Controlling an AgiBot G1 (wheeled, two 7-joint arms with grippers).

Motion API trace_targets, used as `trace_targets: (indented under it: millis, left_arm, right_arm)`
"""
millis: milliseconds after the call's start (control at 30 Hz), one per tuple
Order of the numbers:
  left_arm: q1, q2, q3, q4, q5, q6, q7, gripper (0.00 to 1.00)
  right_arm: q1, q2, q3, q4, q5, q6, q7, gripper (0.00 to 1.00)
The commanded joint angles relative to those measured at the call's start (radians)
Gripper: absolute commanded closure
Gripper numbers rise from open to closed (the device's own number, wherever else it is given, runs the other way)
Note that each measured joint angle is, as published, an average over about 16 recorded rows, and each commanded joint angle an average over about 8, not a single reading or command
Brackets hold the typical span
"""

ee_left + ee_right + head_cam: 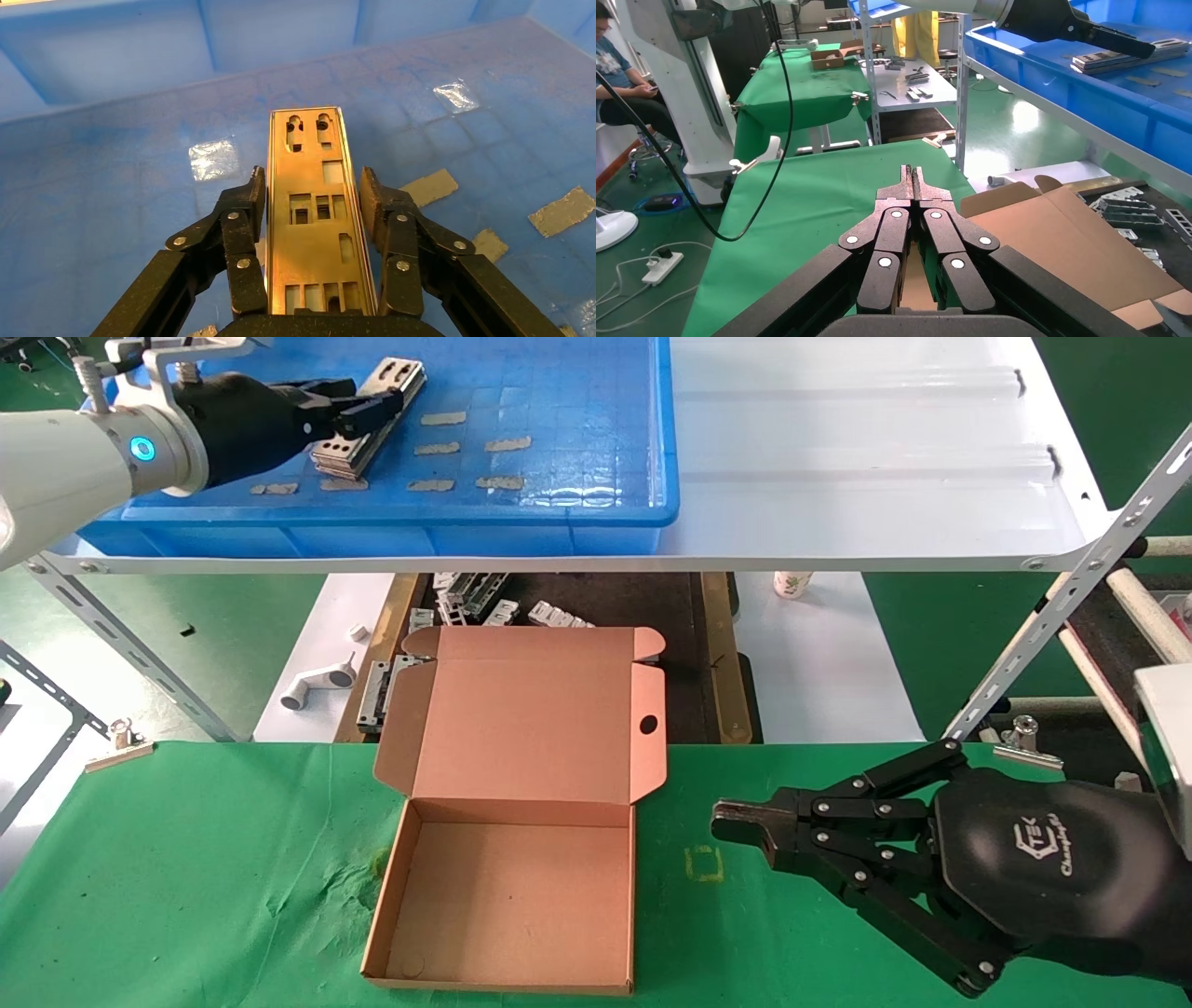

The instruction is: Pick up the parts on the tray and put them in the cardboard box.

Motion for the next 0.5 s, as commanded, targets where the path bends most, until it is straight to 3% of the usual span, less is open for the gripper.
trace_targets:
  millis: [33, 133, 167, 233, 400, 500]
  left_arm:
    - [0.000, -0.001, 0.000, -0.001, 0.000, 0.002, -0.001, 0.00]
    - [0.000, -0.001, 0.000, -0.001, 0.000, 0.005, -0.001, 0.00]
    - [0.000, -0.001, 0.000, -0.001, 0.001, 0.005, -0.001, 0.07]
    - [0.000, -0.001, 0.001, -0.001, 0.001, 0.006, -0.001, 0.26]
    - [0.000, -0.002, 0.000, -0.002, 0.000, 0.005, -0.002, 0.88]
    - [0.000, -0.002, 0.000, -0.002, 0.000, 0.004, -0.002, 1.00]
  right_arm:
    - [0.000, 0.000, 0.000, 0.000, 0.000, 0.000, 0.000, 1.00]
    - [0.000, 0.000, 0.000, 0.000, 0.000, 0.000, 0.000, 1.00]
    - [0.000, 0.000, 0.000, 0.000, 0.000, 0.000, 0.000, 1.00]
    - [0.000, 0.000, 0.000, 0.000, 0.000, 0.000, 0.000, 1.00]
    - [0.000, 0.000, 0.000, 0.000, 0.000, 0.000, 0.000, 1.00]
    - [0.000, 0.000, 0.000, 0.000, 0.000, 0.000, 0.000, 1.00]
